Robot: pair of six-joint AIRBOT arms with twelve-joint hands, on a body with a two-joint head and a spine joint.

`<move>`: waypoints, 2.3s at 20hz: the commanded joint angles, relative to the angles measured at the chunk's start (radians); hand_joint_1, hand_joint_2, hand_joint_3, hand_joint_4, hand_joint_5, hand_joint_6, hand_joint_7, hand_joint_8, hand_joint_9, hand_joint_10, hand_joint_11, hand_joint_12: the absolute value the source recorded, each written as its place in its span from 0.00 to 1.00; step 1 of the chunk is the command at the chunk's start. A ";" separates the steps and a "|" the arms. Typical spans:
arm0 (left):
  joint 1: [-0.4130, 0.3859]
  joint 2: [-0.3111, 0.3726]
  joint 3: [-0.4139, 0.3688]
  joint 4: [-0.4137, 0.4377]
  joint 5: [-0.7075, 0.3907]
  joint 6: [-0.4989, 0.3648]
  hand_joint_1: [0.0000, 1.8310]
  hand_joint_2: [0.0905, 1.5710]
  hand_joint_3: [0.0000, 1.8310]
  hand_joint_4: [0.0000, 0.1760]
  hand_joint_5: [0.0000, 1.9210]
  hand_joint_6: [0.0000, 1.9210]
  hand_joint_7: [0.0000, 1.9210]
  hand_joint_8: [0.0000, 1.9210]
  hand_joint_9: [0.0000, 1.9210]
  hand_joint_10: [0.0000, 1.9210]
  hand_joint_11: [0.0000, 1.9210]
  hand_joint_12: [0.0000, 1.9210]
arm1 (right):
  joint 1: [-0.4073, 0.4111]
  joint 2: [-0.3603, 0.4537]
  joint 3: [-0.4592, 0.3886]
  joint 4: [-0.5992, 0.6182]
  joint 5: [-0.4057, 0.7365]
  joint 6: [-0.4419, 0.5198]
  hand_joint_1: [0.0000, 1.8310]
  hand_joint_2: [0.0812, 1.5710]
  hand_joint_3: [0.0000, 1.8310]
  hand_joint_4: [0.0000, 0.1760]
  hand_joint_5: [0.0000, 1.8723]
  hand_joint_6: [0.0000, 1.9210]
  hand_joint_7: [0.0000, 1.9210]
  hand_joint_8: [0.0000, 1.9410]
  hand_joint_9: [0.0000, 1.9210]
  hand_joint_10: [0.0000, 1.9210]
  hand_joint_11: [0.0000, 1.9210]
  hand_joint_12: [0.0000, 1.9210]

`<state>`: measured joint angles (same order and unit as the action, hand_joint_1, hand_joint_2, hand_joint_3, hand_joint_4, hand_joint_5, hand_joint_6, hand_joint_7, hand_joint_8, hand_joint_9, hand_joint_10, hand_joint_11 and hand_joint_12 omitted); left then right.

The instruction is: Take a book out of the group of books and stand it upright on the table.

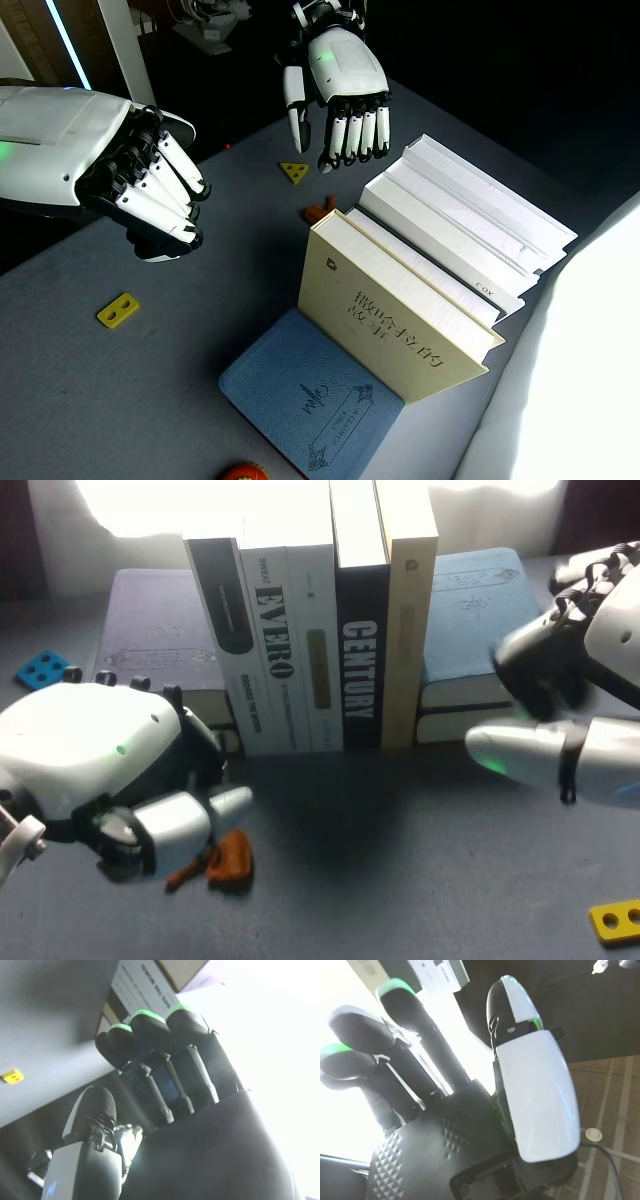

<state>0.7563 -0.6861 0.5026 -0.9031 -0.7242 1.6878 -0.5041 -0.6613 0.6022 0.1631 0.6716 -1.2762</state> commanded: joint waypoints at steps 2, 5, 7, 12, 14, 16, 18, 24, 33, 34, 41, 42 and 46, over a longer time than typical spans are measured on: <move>-0.008 0.002 0.000 0.048 -0.092 0.001 0.30 0.80 0.02 0.00 0.07 0.00 0.11 0.00 0.10 0.01 0.00 0.28 | 0.008 0.006 -0.004 -0.011 0.126 0.003 0.10 0.76 0.02 0.00 0.00 0.00 0.00 0.00 0.00 0.00 0.00 0.00; -0.008 0.002 0.000 0.048 -0.094 0.001 0.30 0.81 0.01 0.00 0.07 0.00 0.11 0.00 0.11 0.01 0.00 0.27 | 0.007 0.006 -0.008 -0.011 0.130 -0.001 0.12 0.75 0.01 0.00 0.00 0.00 0.00 0.00 0.00 0.00 0.00 0.00; -0.008 0.003 0.000 0.048 -0.094 0.002 0.31 0.81 0.01 0.00 0.07 0.00 0.12 0.00 0.11 0.00 0.00 0.26 | 0.007 0.006 -0.011 -0.011 0.129 -0.011 0.11 0.76 0.01 0.00 0.00 0.00 0.00 0.00 0.00 0.00 0.00 0.00; -0.006 0.004 -0.001 0.048 -0.094 0.002 0.32 0.81 0.00 0.00 0.07 0.00 0.11 0.00 0.09 0.00 0.00 0.22 | 0.017 0.005 -0.026 0.020 0.153 -0.089 0.11 0.76 0.01 0.00 0.00 0.00 0.00 0.00 0.00 0.00 0.00 0.00; -0.005 0.005 -0.001 0.048 -0.094 0.006 0.30 0.81 0.00 0.00 0.06 0.00 0.10 0.00 0.09 0.00 0.00 0.21 | 0.033 0.000 -0.031 0.090 0.152 -0.150 0.10 0.76 0.01 0.00 0.00 0.00 0.00 0.00 0.00 0.00 0.00 0.00; -0.003 0.006 -0.004 0.048 -0.099 0.013 0.28 0.81 0.00 0.00 0.06 0.00 0.09 0.00 0.08 0.00 0.00 0.17 | 0.051 -0.015 -0.034 0.169 0.150 -0.242 0.12 0.76 0.00 0.00 0.00 0.00 0.00 0.00 0.00 0.00 0.00 0.00; -0.002 0.007 -0.008 0.031 -0.114 0.041 0.28 0.81 0.00 0.00 0.05 0.00 0.08 0.00 0.06 0.00 0.00 0.11 | 0.069 -0.036 -0.037 0.263 0.150 -0.345 0.12 0.75 0.00 0.00 0.00 0.00 0.00 0.00 0.00 0.00 0.00 0.00; 0.004 0.010 -0.011 0.015 -0.147 0.079 0.26 0.81 0.00 0.00 0.03 0.00 0.04 0.00 0.02 0.00 0.00 0.02 | 0.113 -0.136 -0.062 0.506 0.235 -0.667 0.12 0.74 0.00 0.00 0.00 0.00 0.00 0.00 0.00 0.00 0.00 0.00; 0.006 0.010 0.009 -0.042 -0.177 0.122 0.23 0.82 0.00 0.00 0.01 0.00 0.01 0.00 0.00 0.00 0.00 0.00 | 0.168 -0.280 -0.033 0.608 0.326 -0.841 0.12 0.74 0.00 0.00 0.00 0.00 0.00 0.00 0.00 0.00 0.00 0.00; 0.007 0.010 0.012 -0.048 -0.177 0.122 0.25 0.81 0.00 0.00 0.02 0.00 0.02 0.00 0.00 0.00 0.00 0.00 | 0.168 -0.299 -0.020 0.608 0.327 -0.849 0.12 0.74 0.00 0.00 0.00 0.00 0.00 0.00 0.00 0.00 0.00 0.00; 0.008 0.010 0.028 -0.064 -0.176 0.122 0.25 0.81 0.00 0.00 0.02 0.00 0.03 0.00 0.02 0.00 0.00 0.01 | 0.180 -0.398 0.061 0.608 0.338 -0.945 0.14 0.74 0.00 0.00 0.00 0.00 0.00 0.00 0.00 0.00 0.00 0.00; 0.009 0.010 0.030 -0.064 -0.174 0.122 0.25 0.81 0.00 0.00 0.02 0.00 0.03 0.00 0.02 0.00 0.00 0.01 | 0.182 -0.407 0.070 0.608 0.338 -0.946 0.14 0.74 0.00 0.00 0.00 0.00 0.00 0.00 0.00 0.00 0.00 0.00; 0.013 0.010 0.034 -0.064 -0.171 0.122 0.25 0.81 0.00 0.00 0.03 0.00 0.03 0.00 0.01 0.00 0.00 0.00 | 0.181 -0.436 0.102 0.608 0.338 -0.955 0.16 0.73 0.00 0.00 0.00 0.00 0.00 0.00 0.00 0.00 0.00 0.00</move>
<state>0.7761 -0.6807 0.5297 -1.0172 -0.8185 1.8080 -0.3344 -1.1049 0.7109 0.8452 0.9283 -2.2299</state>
